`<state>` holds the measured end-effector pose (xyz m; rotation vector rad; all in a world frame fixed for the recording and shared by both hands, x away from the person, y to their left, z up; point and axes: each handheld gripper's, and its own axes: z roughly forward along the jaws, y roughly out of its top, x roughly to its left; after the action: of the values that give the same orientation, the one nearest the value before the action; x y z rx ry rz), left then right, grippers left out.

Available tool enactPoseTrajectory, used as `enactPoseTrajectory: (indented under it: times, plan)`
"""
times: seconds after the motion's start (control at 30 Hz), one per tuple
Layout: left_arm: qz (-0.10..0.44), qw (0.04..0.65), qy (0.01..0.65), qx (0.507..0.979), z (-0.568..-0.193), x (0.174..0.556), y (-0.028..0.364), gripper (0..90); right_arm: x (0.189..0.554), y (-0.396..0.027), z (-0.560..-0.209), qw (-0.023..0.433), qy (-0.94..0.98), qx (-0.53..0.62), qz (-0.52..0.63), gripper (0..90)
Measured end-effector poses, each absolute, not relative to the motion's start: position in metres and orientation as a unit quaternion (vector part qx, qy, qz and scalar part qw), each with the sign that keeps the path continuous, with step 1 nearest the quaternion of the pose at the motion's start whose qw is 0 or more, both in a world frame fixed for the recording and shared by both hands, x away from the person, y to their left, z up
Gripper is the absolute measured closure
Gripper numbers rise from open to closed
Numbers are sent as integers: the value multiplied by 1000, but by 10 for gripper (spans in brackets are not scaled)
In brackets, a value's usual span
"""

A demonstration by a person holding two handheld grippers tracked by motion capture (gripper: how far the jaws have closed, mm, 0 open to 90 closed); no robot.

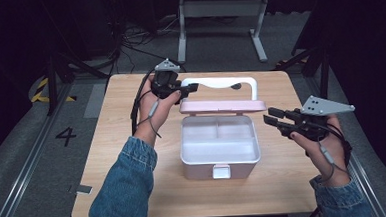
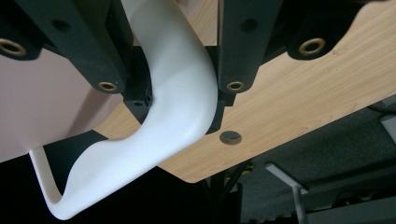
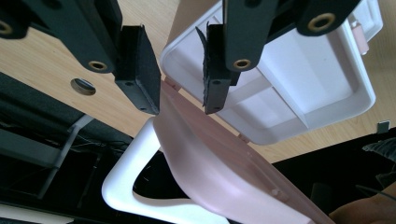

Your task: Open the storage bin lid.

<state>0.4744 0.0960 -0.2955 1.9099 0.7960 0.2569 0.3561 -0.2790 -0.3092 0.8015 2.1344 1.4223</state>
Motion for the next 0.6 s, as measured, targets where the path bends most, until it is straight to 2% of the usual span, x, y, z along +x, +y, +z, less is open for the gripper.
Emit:
enactPoseTrajectory:
  times: [0.37, 0.6]
  plan:
    - [107, 505, 330, 791, -296, 475, 96, 731, 353, -275, -306, 198, 781, 284, 519, 877]
    - [109, 505, 330, 790, -296, 475, 96, 726, 357, -272, -305, 202, 774, 277, 532, 900]
